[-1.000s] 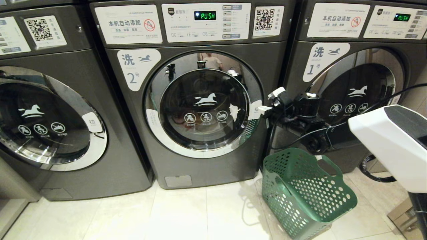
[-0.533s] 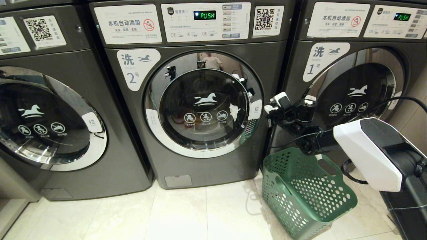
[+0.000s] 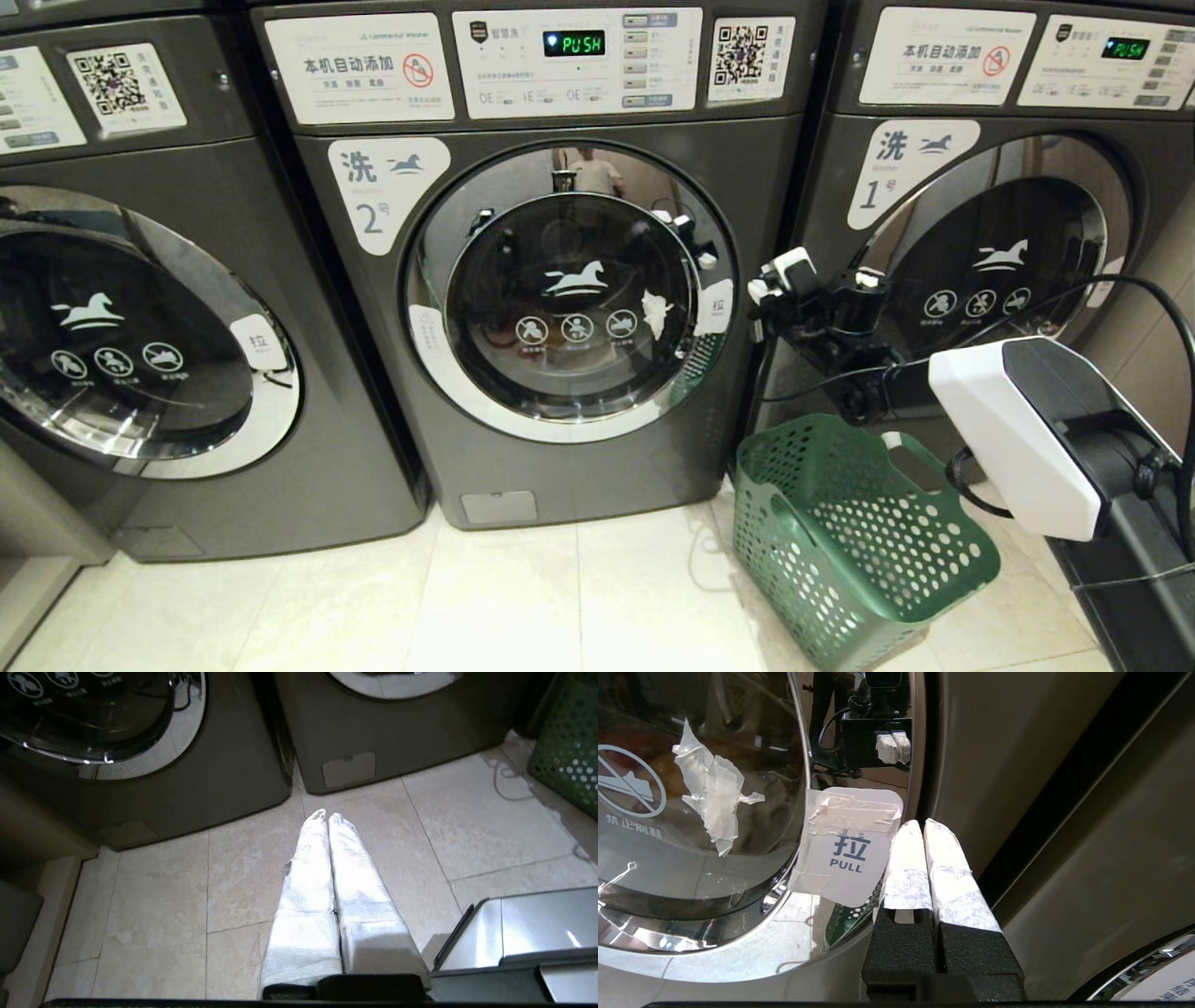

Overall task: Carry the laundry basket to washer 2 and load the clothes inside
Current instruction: Press the washing machine door tightly with the right hand

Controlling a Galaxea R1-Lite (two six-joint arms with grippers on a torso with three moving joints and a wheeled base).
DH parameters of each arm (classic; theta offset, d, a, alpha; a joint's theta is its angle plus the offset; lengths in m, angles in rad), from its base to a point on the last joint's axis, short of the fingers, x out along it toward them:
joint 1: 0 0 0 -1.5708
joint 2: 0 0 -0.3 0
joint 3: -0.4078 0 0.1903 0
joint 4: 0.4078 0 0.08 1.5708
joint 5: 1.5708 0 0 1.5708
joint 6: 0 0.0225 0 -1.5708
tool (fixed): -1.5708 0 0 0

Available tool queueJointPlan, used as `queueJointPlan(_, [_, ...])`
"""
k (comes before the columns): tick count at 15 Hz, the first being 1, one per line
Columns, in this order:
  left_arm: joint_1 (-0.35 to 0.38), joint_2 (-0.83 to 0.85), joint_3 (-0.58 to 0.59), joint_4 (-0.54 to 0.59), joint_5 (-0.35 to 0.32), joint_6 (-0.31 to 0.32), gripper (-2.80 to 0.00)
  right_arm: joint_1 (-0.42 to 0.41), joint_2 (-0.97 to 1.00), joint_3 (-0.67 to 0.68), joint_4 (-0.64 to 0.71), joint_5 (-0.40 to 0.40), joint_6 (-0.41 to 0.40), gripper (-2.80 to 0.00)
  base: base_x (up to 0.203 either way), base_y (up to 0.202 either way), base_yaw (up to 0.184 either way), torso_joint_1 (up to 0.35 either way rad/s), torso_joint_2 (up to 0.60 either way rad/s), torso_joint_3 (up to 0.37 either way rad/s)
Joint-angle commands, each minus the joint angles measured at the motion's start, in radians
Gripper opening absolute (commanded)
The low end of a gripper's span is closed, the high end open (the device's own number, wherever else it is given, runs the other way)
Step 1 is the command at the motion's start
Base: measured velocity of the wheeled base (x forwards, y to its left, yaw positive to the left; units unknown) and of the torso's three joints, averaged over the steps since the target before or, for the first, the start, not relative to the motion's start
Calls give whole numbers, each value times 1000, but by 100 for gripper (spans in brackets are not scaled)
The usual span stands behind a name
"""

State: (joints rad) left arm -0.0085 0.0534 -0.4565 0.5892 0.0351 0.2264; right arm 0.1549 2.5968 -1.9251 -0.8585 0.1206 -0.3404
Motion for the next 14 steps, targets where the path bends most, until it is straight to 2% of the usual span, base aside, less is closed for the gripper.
queueJointPlan(1, [5,-54,85,-2,-6,7,-280,-5,-16,4,-9,1,-2,-280,0,0,0,0,0,0])
queueJointPlan(3, [5,-55,130,-58,-32,-54,-280,-5,-56,33,-11,0,-1,-280,0,0,0,0,0,0])
queueJointPlan(6, [5,-55,314,-373,-112,-97,-280,-5,-111,82,-13,-1,-3,-280,0,0,0,0,0,0])
queueJointPlan(7, [5,-55,381,-517,-128,-111,-280,-12,-124,93,-12,0,-3,-280,0,0,0,0,0,0])
queueJointPlan(8, [5,-55,423,-605,-137,-134,-280,-18,-133,105,-13,0,-1,-280,0,0,0,0,0,0])
queueJointPlan(10, [5,-55,441,-634,-124,-140,-280,-20,-138,135,-23,1,2,-280,0,0,0,0,0,0])
queueJointPlan(12, [5,-55,463,-608,-57,-164,-280,-16,-141,158,-45,-1,-8,-280,0,0,0,0,0,0])
queueJointPlan(14, [5,-55,464,-603,-47,-170,-280,-8,-163,211,-67,-1,-19,-280,0,0,0,0,0,0])
